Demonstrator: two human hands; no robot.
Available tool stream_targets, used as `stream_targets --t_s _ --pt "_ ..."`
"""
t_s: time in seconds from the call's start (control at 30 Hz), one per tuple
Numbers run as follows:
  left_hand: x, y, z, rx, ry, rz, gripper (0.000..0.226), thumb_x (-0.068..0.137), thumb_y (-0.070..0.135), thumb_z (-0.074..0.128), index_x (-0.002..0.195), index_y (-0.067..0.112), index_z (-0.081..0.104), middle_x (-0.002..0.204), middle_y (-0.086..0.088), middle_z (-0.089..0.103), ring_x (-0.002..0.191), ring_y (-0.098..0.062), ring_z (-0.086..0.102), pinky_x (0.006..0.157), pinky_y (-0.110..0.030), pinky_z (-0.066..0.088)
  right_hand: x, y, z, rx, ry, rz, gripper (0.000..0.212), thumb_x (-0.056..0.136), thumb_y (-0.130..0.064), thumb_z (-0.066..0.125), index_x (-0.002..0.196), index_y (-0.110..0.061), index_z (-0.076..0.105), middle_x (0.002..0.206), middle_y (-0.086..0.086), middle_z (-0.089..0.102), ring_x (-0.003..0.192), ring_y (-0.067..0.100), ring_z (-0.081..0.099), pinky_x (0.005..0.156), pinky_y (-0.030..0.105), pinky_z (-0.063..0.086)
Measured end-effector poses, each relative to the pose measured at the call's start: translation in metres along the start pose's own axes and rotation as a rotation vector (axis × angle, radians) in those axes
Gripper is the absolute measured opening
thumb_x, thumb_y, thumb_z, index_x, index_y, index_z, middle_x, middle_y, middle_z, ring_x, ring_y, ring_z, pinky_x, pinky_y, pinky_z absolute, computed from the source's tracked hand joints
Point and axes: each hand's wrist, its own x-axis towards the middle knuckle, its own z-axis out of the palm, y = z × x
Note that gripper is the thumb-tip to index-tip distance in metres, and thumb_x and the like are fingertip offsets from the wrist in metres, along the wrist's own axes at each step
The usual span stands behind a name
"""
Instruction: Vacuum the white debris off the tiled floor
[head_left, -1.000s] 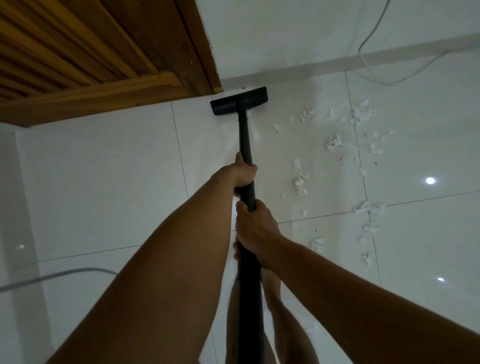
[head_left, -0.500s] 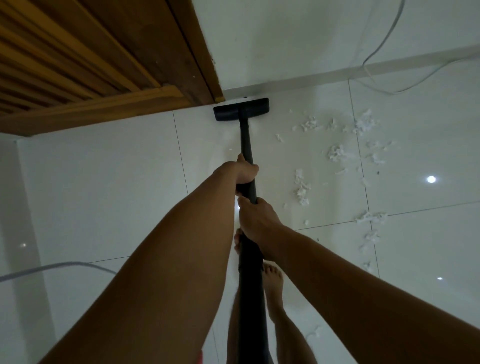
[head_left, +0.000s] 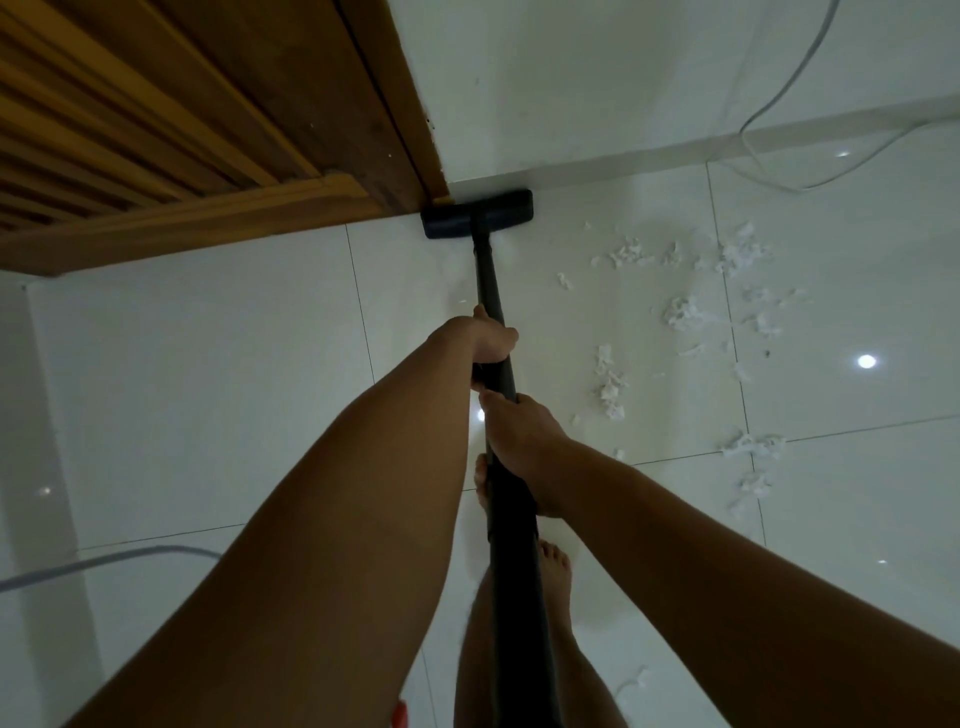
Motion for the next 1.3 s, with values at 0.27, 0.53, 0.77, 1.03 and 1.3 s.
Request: stream_targets --t_s 0.27,0.53,0.77,1.03,1.3 --pt "-0.007 0.004 0.003 0.07 0.022 -0.001 0.079 0.098 0.041 0.053 0.163 0.024 0.01 0.147 -0.018 0.048 0.122 -0.038 0.059 0.102 -0.049 0.054 -0.011 -0.003 -0.006 0.012 -0.012 0.044 0.031 0.105 -0.039 0.046 0.125 -0.016 0.049 0.068 0.009 0.051 0.043 0.016 0.049 0.044 0.023 0.049" --pt "-0.003 -0.012 0.022 0.038 -0.015 -0.041 0.08 0.101 0.038 0.05 0.163 0.027 0.0 0.142 -0.02 0.051 0.112 -0.037 0.064 0.097 -0.05 0.058 -0.014 0.017 -0.012 -0.041 -0.015 0.021 0.034 0.106 -0.035 0.043 0.131 -0.013 0.047 0.073 0.013 0.052 0.041 0.019 0.049 0.038 0.021 0.048" --pt "0.005 0.004 -0.006 0.054 0.048 0.004 0.07 0.098 0.037 0.053 0.158 0.017 0.025 0.135 -0.019 0.055 0.111 -0.038 0.064 0.096 -0.049 0.058 -0.004 -0.008 -0.001 -0.003 -0.007 0.045 0.031 0.104 -0.036 0.047 0.12 -0.01 0.052 0.069 0.01 0.051 0.038 0.018 0.048 0.041 0.022 0.049" --pt "-0.014 -0.014 0.008 0.059 -0.005 -0.037 0.066 0.097 0.038 0.057 0.152 0.01 0.034 0.129 -0.02 0.057 0.11 -0.037 0.064 0.097 -0.048 0.058 -0.019 0.014 0.0 0.004 -0.038 0.082 0.031 0.103 -0.034 0.05 0.122 -0.01 0.052 0.064 0.009 0.05 0.034 0.017 0.047 0.04 0.021 0.048" --pt "-0.053 -0.064 0.068 0.067 -0.075 -0.058 0.064 0.102 0.036 0.051 0.155 0.008 0.029 0.132 -0.02 0.057 0.115 -0.036 0.063 0.101 -0.048 0.056 -0.04 0.088 -0.009 -0.061 -0.031 0.154 0.027 0.105 -0.033 0.047 0.095 -0.009 0.056 0.068 0.008 0.05 0.038 0.019 0.048 0.038 0.019 0.044"
